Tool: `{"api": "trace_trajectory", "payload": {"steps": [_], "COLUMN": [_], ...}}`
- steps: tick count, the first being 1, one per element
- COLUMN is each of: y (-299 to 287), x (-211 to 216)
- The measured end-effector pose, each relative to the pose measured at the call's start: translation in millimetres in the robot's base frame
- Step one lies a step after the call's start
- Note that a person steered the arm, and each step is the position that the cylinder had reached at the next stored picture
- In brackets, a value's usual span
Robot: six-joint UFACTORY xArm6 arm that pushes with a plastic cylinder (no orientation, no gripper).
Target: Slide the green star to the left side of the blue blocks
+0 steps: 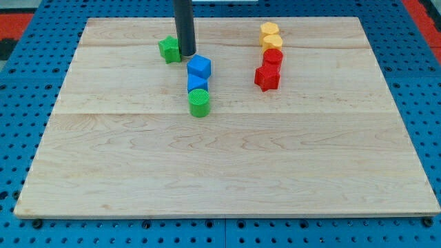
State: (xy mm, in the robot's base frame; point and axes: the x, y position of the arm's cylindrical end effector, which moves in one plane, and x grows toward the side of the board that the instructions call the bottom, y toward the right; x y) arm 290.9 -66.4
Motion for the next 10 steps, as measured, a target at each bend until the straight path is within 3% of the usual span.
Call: {"api": "trace_trajectory", "payload": {"steps": [2, 3, 4, 5, 7, 8, 10], "y": [-9.8, -40.3, -22.8, -39.3, -64.7, -37.9, -25.2], "x": [-50.8, -14.8, 24.2, -32.0, 6.4, 36.0, 17.2]}}
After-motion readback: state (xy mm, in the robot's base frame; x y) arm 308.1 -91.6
